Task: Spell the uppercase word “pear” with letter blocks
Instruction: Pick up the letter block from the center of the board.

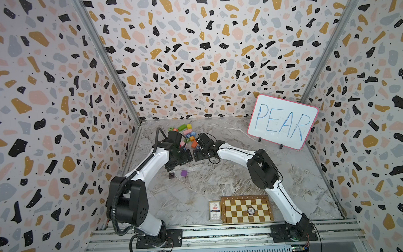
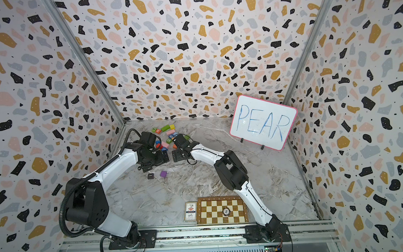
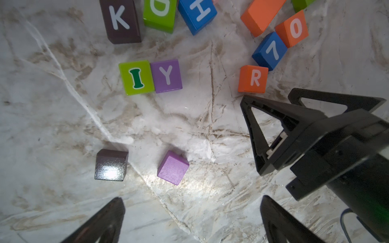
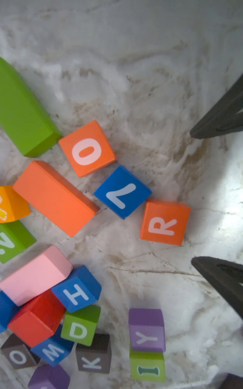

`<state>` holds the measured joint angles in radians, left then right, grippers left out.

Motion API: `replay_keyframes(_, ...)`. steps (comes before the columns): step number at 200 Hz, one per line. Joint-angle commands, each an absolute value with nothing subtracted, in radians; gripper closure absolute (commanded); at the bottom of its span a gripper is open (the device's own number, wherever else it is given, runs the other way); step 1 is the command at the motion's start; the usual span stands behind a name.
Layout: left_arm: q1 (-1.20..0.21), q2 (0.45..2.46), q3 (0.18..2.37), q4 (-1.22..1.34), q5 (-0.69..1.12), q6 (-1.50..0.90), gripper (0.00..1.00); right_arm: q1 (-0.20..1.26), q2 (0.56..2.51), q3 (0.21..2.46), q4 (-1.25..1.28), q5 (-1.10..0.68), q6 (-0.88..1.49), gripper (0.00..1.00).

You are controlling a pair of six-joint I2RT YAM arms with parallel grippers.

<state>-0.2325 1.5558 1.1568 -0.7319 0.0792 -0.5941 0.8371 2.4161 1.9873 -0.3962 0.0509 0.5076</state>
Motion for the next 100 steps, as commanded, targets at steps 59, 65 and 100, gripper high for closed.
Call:
replay_keyframes(59,-0.227,1.527,1.192,-0.728,0.201,-0.573,0.01,0.831,2.355,1.981,-0.393,0.005,0.487,0.11)
replay_keyframes(65,-0.227,1.525,1.191,-0.727,0.200,-0.571,0.01,0.831,2.353,1.978,-0.390,0.001,0.489,0.11)
replay_keyframes(100,-0.220,1.517,1.188,-0.719,0.206,-0.561,0.01,0.833,2.353,1.976,-0.381,0.000,0.506,0.12)
